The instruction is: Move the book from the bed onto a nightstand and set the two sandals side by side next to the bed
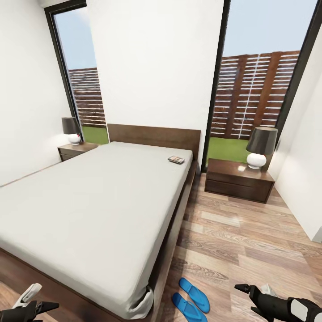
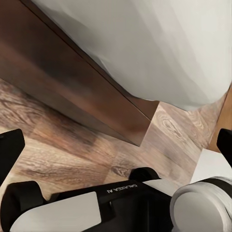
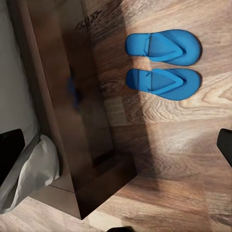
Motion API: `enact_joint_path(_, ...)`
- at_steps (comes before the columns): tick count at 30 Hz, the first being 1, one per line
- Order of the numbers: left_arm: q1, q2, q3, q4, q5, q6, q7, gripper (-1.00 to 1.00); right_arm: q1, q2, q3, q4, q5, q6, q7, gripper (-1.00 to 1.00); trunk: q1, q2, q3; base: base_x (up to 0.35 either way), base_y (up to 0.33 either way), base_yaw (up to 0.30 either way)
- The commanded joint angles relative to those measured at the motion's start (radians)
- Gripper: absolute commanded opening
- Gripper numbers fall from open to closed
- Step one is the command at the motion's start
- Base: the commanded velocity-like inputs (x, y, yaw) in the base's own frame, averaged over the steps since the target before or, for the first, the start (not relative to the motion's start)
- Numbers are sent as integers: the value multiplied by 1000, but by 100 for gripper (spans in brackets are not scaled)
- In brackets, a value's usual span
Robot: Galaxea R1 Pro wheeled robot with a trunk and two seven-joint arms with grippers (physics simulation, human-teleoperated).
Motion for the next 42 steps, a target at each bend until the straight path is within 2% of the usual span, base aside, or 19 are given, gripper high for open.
enact_joint_path(1,-1,-1,8,-1,-10,8,-6,100,-1,-1,-7,3,-1,5,1,100,0,-1,-1,0,0,0)
enact_joint_path(17,-1,-9,10,-1,-10,7,-6,100,-1,-1,-6,3,-5,4,1,100,0,-1,-1,-10,-8,0)
enact_joint_path(42,-1,-10,10,-1,-11,8,-7,100,-1,-1,-6,-3,-7,4,0,100,0,-1,-1,-99,-72,0)
